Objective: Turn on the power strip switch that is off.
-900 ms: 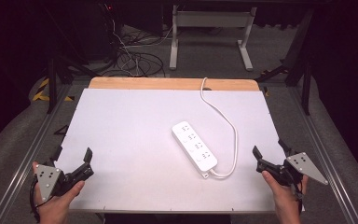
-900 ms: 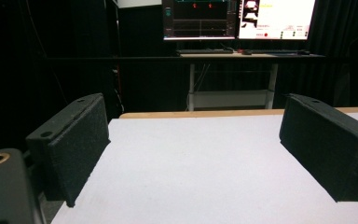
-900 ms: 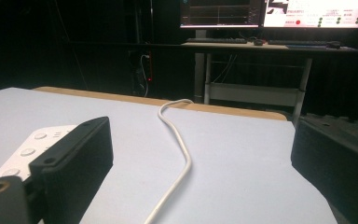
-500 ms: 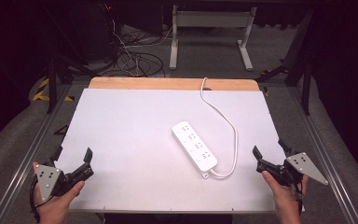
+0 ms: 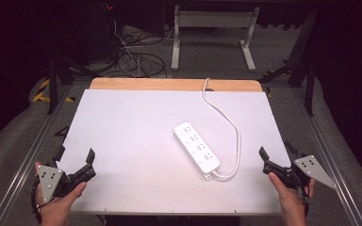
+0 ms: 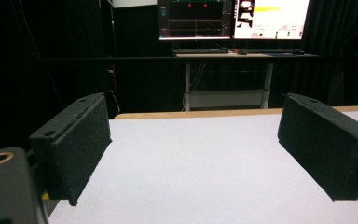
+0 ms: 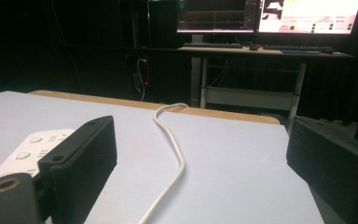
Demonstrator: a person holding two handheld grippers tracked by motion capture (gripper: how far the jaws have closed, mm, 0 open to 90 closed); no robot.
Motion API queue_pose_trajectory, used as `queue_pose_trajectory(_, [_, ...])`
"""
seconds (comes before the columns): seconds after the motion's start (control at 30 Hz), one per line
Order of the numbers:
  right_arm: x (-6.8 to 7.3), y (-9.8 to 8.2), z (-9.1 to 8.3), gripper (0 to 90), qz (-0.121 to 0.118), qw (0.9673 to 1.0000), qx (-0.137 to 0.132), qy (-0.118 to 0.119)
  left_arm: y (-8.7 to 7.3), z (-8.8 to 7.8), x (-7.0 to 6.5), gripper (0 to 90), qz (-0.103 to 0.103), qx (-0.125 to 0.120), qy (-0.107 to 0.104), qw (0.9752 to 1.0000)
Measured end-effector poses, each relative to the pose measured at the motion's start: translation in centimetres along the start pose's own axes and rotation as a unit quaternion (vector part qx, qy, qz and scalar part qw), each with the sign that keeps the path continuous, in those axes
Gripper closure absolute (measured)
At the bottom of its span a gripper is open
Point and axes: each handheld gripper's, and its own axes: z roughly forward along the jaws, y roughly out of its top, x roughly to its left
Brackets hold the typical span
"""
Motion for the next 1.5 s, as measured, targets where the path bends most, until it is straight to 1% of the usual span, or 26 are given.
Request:
queue_pose_trajectory(0.13, [-0.1,0.1,0.0,10.9,-0.001,1.0,-0.004,-0.002,0.0,0.0,0.1,10.3,0.002,0.0,0.002,1.0])
queue_pose_trajectory(0.27, [-0.2,0.2,-0.1,11.7,0.001,1.0,-0.006,0.0,0.0,-0.1,0.0,10.3,0.002,0.001,-0.001,1.0])
queue_pose_trajectory(0.3, [-0.2,0.2,-0.1,12.5,-0.002,0.9999,-0.01,-0.002,0.0,-0.1,0.0,10.2,0.002,0.002,-0.001,1.0])
queue_pose_trajectory(0.67, [0.0,0.7,-0.3,16.6,-0.008,0.9999,-0.015,-0.001,-0.1,-0.1,0.1,10.3,0.003,0.005,-0.002,1.0])
queue_pose_trajectory(0.77, [0.1,0.9,-0.3,17.4,-0.008,0.9998,-0.016,0.002,-0.1,-0.1,0.1,10.3,0.005,0.005,-0.001,1.0])
queue_pose_trajectory(1.0, [0.4,1.2,-0.4,25.1,-0.012,0.9996,-0.022,0.011,-0.1,-0.1,0.0,10.3,0.0,0.006,-0.004,1.0])
queue_pose_trajectory(1.03, [0.6,1.3,-0.4,25.1,-0.012,0.9994,-0.028,0.019,-0.1,-0.1,0.0,10.2,0.002,0.006,-0.005,1.0])
queue_pose_trajectory(1.1, [0.7,1.4,-0.3,25.7,-0.017,0.9993,-0.027,0.019,-0.1,-0.1,0.0,10.3,0.003,0.007,-0.004,1.0])
queue_pose_trajectory(1.17, [0.8,1.4,-0.3,28.8,-0.02,0.9993,-0.025,0.021,-0.1,-0.1,0.0,10.3,0.003,0.007,-0.004,1.0])
queue_pose_trajectory(1.2, [0.8,1.4,-0.3,28.8,-0.02,0.9993,-0.025,0.021,-0.1,-0.1,0.0,10.3,0.002,0.006,-0.005,1.0])
queue_pose_trajectory(1.23, [0.8,1.5,-0.3,34.3,-0.023,0.9992,-0.025,0.023,-0.1,-0.1,0.0,10.3,0.003,0.008,-0.005,1.0])
queue_pose_trajectory(1.27, [0.8,1.6,-0.4,37.7,-0.023,0.9991,-0.026,0.025,-0.1,-0.1,0.0,10.3,0.003,0.008,-0.006,0.9999])
queue_pose_trajectory(1.33, [0.8,1.8,-0.4,40.7,-0.023,0.9988,-0.032,0.03,-0.1,0.0,-0.1,10.3,0.002,0.009,-0.007,0.9999])
queue_pose_trajectory(1.43, [0.7,2.0,-0.5,50.2,-0.025,0.9983,-0.035,0.041,-0.1,-0.1,-0.1,10.4,0.004,0.009,-0.008,0.9999])
queue_pose_trajectory(1.47, [0.7,2.0,-0.5,50.2,-0.025,0.9983,-0.035,0.041,-0.1,-0.1,-0.1,10.4,0.004,0.009,-0.008,0.9999])
queue_pose_trajectory(1.5, [0.8,2.2,-0.4,54.5,-0.033,0.9979,-0.035,0.044,-0.1,-0.1,-0.1,10.5,0.004,0.009,-0.008,0.9999])
